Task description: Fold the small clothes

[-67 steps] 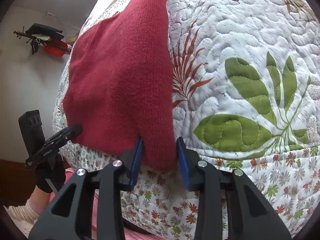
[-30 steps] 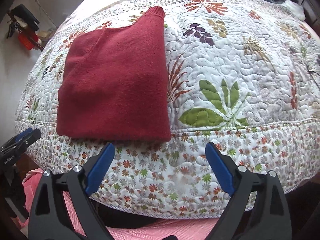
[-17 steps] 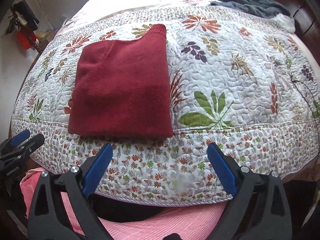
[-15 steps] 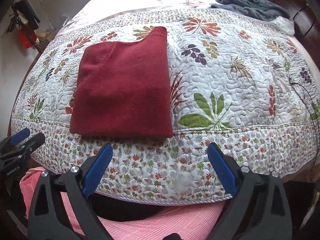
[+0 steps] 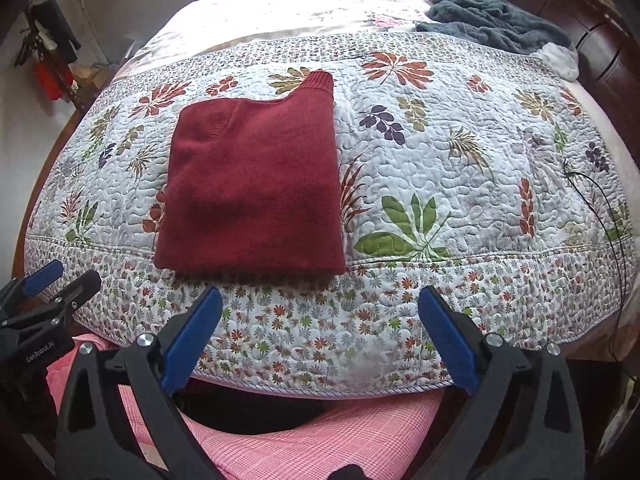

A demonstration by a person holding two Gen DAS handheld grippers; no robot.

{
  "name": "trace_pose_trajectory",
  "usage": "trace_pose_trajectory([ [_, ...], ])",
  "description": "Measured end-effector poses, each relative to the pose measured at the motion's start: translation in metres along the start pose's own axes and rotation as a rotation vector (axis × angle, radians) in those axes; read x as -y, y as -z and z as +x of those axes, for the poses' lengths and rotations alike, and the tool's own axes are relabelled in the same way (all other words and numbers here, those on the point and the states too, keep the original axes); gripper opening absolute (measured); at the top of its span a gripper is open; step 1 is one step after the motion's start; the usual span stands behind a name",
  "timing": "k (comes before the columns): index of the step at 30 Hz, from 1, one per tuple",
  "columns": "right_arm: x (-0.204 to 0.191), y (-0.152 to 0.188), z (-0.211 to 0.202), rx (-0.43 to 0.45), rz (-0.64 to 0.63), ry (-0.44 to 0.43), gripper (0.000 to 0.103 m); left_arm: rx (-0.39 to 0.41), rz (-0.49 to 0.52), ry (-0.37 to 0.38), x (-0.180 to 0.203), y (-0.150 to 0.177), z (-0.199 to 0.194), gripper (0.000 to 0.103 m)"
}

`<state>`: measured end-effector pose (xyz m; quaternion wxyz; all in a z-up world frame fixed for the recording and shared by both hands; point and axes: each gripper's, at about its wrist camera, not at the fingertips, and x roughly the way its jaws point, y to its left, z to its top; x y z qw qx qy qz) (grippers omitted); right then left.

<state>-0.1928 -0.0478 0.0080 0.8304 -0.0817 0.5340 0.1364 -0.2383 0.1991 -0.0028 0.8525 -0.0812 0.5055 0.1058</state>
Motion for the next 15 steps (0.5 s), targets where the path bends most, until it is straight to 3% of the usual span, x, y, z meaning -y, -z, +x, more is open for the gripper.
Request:
trace_pose_trajectory([
  [15, -0.0011, 0.0026, -0.0025, -0.006, -0.007, 0.023, 0.099, -0.006, 0.013, -0.016, 0.0057, 0.0030, 0.0017, 0.085],
])
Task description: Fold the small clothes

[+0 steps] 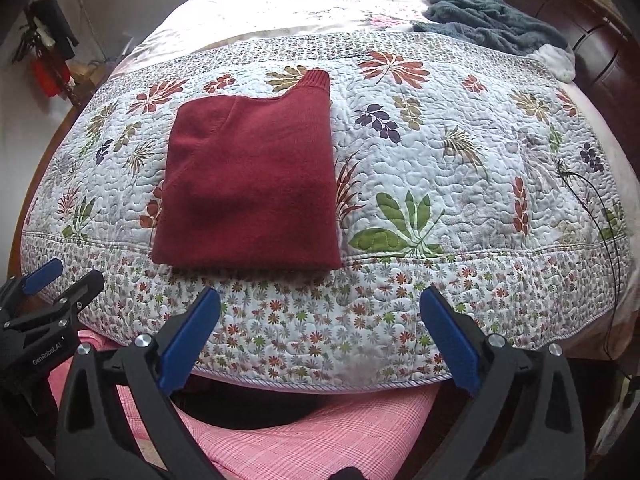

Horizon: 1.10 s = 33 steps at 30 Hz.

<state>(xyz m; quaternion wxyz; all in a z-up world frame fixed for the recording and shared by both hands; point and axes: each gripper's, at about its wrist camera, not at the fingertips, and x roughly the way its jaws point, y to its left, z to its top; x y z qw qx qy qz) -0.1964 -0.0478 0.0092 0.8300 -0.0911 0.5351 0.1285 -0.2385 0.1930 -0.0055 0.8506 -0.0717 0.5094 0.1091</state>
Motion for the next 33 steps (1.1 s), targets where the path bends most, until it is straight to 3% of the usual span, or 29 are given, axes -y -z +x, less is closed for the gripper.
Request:
trace_pose_trajectory([
  [33, 0.008, -0.005, 0.014, -0.015, 0.010, 0.018, 0.099, -0.014, 0.005, -0.003, 0.000, 0.001, 0.009, 0.085],
])
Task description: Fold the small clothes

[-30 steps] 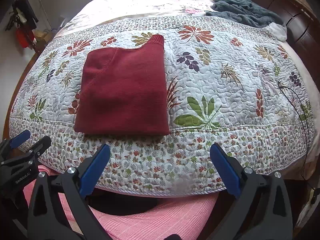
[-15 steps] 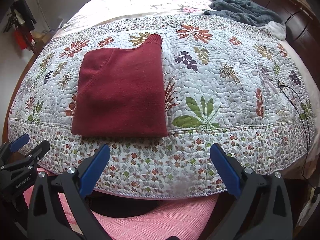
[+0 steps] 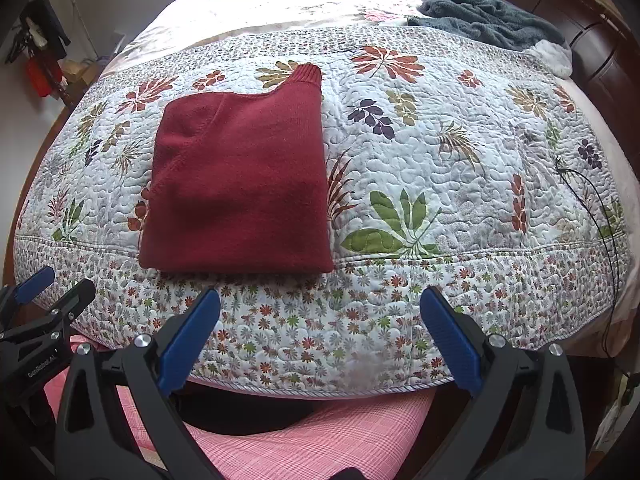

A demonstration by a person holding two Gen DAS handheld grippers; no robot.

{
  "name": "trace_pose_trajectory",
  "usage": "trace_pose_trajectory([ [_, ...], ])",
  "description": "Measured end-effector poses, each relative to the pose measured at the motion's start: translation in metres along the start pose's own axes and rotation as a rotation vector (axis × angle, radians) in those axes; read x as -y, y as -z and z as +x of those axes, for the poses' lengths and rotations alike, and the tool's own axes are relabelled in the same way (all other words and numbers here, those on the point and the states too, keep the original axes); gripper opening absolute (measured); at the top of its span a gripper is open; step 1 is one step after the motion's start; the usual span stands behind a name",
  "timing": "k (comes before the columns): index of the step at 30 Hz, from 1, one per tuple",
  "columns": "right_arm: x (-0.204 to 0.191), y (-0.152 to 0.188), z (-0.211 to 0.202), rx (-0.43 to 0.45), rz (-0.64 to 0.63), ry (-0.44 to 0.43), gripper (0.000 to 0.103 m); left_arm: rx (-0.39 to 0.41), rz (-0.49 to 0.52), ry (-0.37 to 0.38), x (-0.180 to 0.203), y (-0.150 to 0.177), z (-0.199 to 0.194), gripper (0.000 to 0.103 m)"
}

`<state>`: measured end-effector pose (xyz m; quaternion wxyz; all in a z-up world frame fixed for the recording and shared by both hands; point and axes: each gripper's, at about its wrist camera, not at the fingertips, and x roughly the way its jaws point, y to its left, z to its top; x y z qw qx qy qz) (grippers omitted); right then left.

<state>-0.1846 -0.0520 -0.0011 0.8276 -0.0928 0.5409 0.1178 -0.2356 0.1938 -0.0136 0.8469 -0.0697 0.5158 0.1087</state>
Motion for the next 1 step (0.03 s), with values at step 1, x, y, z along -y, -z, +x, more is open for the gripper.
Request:
trace_pose_trajectory([
  [1, 0.0004, 0.0002, 0.0002, -0.001, 0.001, 0.000, 0.099, 0.000, -0.002, 0.000, 0.0002, 0.0003, -0.0005, 0.085],
])
